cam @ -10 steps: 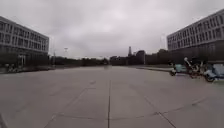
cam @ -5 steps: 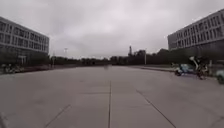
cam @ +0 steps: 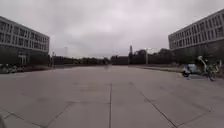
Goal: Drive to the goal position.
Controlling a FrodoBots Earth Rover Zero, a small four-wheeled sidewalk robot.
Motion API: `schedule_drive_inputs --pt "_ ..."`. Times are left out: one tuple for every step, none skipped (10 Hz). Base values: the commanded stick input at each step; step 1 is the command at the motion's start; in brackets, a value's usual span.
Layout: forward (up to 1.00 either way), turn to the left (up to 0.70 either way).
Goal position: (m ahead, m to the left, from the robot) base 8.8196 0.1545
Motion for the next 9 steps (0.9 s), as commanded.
schedule_drive_inputs --pt "1.0 0.0" --pt "1.0 0.0" --pt "1.0 0.0" --pt "1.0 0.0" --pt "1.0 0.0" --pt "1.0 0.0" --pt "1.0 0.0" --pt "1.0 0.0" --pt "1.0 0.0"
